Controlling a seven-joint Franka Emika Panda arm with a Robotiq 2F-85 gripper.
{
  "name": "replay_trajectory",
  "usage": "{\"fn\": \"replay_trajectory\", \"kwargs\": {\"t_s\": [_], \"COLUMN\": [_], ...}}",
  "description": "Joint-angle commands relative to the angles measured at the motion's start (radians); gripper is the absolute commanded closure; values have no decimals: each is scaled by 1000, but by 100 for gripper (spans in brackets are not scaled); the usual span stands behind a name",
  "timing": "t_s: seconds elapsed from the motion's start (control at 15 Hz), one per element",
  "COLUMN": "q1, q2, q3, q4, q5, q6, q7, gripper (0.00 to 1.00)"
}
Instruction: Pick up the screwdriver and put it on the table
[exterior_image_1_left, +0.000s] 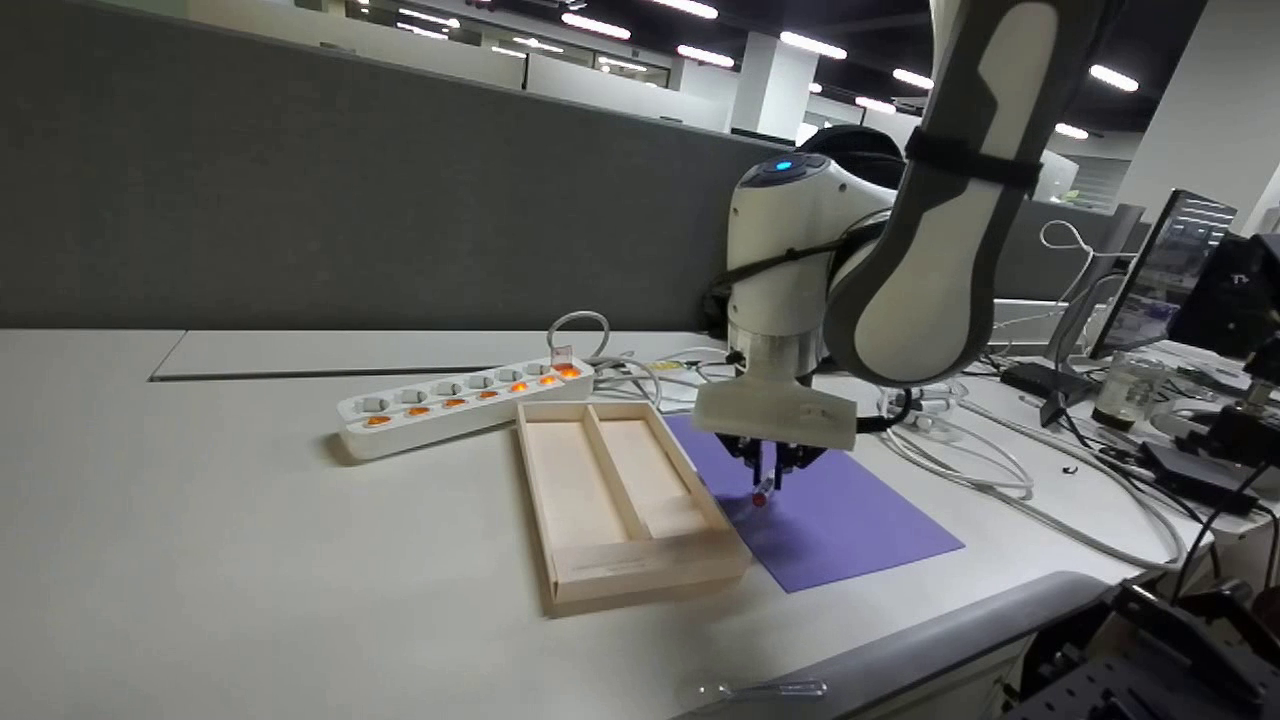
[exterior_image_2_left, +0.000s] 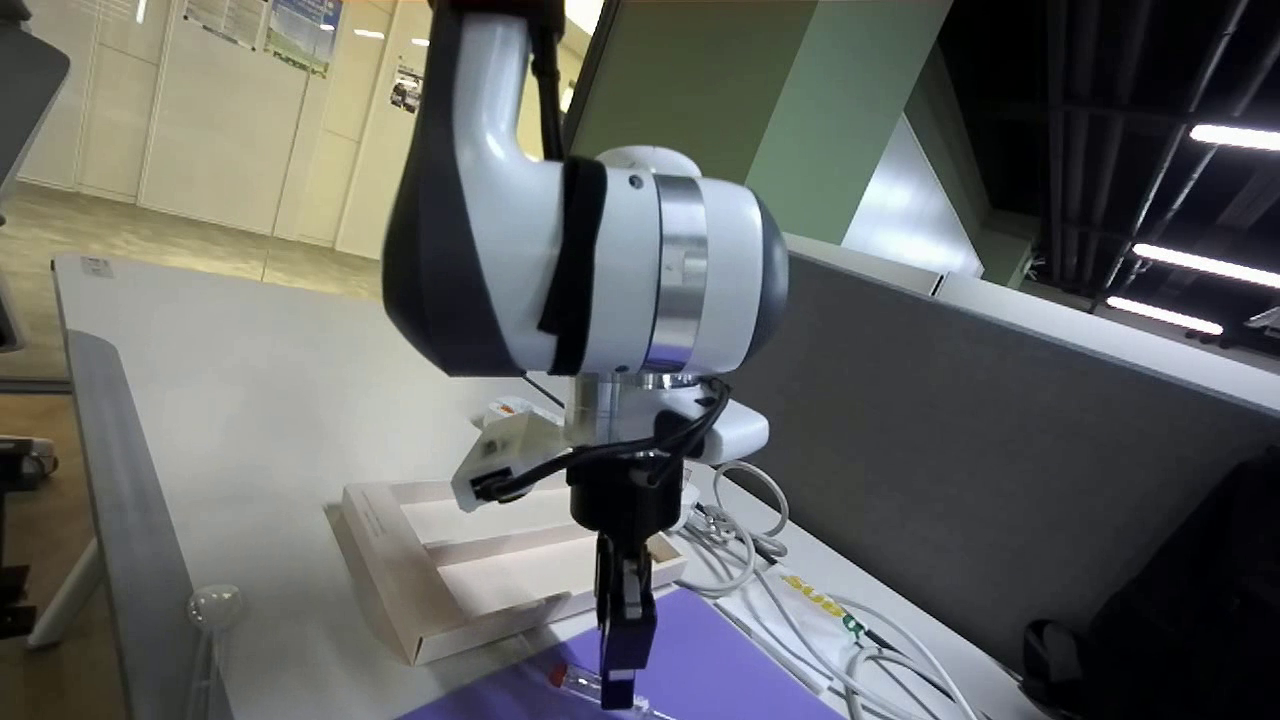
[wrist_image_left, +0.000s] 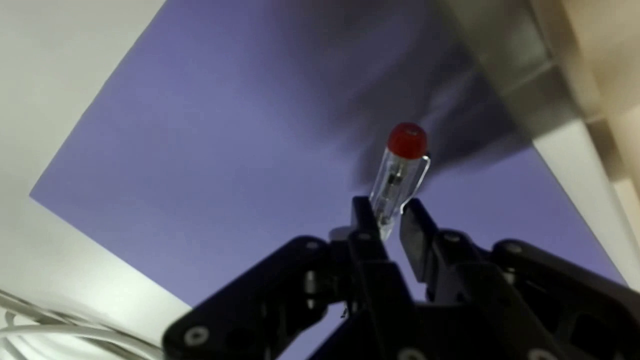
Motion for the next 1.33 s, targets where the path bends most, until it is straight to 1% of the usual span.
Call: {"fn": "replay_trajectory", "kwargs": {"t_s": [0.0,0.07,0.13,0.2,0.27,0.4,0.53,0.73,0.8,1.0,1.13,1.27], "q1": [-75,-96,-116,-133,-148,-164,-155,-88,-58,8,23,24], "q2": [10,11,9,4,-1,-18,-47,-119,-152,-258,-309,-337], "q3": [60,78,98,114,130,151,153,109,88,42,35,36], "q4": [-8,-9,-11,-12,-13,-14,-15,-11,-10,-19,-22,-22], "q5": [67,83,100,114,125,134,117,60,34,-64,-114,-143], "q6": [34,40,42,42,42,41,38,12,-12,-76,-112,-135], "q7": [-62,-81,-101,-115,-132,-155,-161,-134,-114,-81,-74,-68], "gripper": [95,95,56,55,50,36,22,3,0,0,0,0]}}
